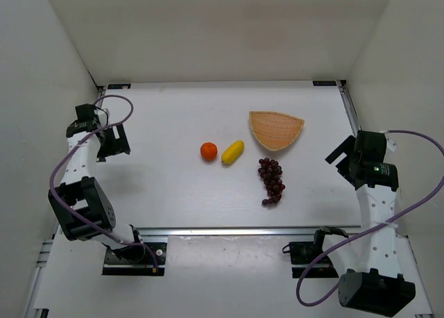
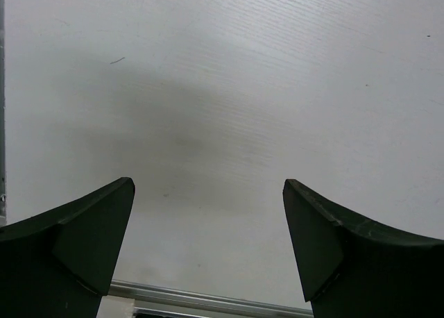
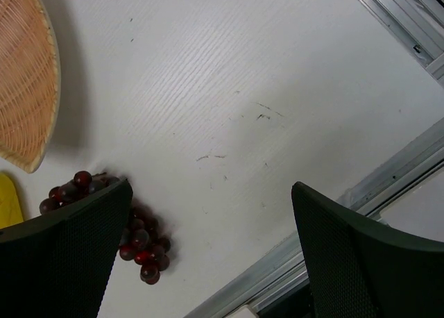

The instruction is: Place and organize the fake fruits in the fruit bowl

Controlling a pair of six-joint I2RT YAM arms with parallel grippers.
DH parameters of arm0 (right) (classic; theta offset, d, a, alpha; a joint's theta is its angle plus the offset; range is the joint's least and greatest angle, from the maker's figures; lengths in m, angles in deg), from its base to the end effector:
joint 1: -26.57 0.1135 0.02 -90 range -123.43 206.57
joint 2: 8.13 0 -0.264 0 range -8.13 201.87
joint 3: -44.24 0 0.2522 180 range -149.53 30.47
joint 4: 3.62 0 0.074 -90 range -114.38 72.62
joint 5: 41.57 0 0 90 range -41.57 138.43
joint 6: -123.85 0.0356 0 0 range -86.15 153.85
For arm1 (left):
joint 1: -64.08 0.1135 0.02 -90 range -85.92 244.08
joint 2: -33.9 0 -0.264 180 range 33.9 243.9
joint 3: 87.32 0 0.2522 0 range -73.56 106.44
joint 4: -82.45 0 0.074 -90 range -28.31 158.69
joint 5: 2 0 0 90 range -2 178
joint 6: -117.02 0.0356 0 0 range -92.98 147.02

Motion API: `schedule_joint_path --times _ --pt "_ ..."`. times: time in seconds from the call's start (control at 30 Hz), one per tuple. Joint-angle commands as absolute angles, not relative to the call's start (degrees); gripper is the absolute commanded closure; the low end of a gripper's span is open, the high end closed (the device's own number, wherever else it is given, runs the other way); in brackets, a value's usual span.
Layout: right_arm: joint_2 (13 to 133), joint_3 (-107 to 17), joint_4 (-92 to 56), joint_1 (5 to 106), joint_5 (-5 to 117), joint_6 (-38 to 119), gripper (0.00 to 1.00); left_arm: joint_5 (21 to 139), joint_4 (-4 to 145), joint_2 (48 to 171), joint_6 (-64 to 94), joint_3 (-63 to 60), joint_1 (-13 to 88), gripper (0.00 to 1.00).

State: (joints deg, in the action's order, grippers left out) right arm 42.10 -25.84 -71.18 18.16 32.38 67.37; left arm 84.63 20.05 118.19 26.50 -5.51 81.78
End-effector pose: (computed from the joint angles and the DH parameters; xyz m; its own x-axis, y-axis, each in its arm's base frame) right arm 0.1580 -0.0333 0.3220 -0.4308 0.6002 -0.6739 0.6747 0.7102 0.2011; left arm 0.2790 0.0868 0.2661 -0.8600 -0.2840 -0.4240 -0.2876 0.9561 -0.0571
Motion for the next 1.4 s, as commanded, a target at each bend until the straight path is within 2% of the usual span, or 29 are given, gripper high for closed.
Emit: schedule_joint_path --times 0.0,0.13,0.2,0.23,0.37,0.57,0.73,0.87,0.9,0.97,1.0,1.07,1.1,1.17,1.23,1.37 --pt "43.1 -25.69 -68.45 17.95 37.76 62.69 0.0 82.55 21.06 116.51 26.93 -5.71 81.84 0.0" --pt "44.51 -25.69 -64.24 20.31 47.71 56.88 0.0 80.62 21.06 116.52 27.46 -5.71 81.84 0.0" --pt "44.51 -25.69 -62.39 29.69 43.71 55.13 0.0 79.74 21.06 116.52 27.99 -5.71 81.84 0.0" --pt "45.73 -25.69 -60.72 38.26 40.73 54.51 0.0 79.74 21.06 116.52 27.99 -5.71 81.84 0.0" --pt "53.53 -25.69 -59.56 53.62 32.79 53.18 0.0 80.88 21.06 116.52 27.99 -6.23 80.7 0.0" --pt "67.51 -27.8 -56.14 59.61 37.27 52.4 0.0 80.88 21.06 116.52 28.51 -6.23 80.69 0.0" --pt "79.47 -29.99 -58.42 59.53 36.48 54.94 0.0 81.41 21.06 116.52 28.51 -6.23 80.69 0.0" --pt "84.49 -28.76 -57.63 60.75 36.48 56.25 0.0 81.94 20.53 117.04 29.04 -6.23 80.69 0.0" --pt "86.33 -28.76 -57.11 60.76 36.48 57.04 0.02 81.94 20.53 117.57 29.04 -6.23 80.69 0.0" --pt "87.84 -28.76 -57.1 60.76 36.48 57.83 0.14 81.94 20.53 117.57 29.04 -6.23 80.69 0.0" --pt "88.36 -29.29 -57.1 61.36 36.48 58.45 0.29 81.94 20.53 118.09 29.04 -6.23 80.69 0.0" --pt "88.37 -30.07 -57.1 61.89 36.48 58.46 0.39 82.46 20.53 118.1 29.04 -6.23 80.69 0.0" --pt "87.06 -30.08 -57.1 62.68 36.48 58.46 0.53 82.47 20.53 118.1 29.04 -6.23 80.69 0.0" --pt "85.39 -31.4 -57.1 64.43 36.48 58.46 0.67 82.47 20.53 118.1 29.04 -6.23 80.69 0.0" --pt "82.84 -34.54 -59.2 65.67 36.48 58.46 0.75 82.47 20.53 118.1 29.04 -6.23 80.69 0.0" --pt "78.45 -43.07 -62.2 66.91 35.87 57.93 0.75 81.94 20.53 119.15 29.04 -6.23 80.69 0.0"
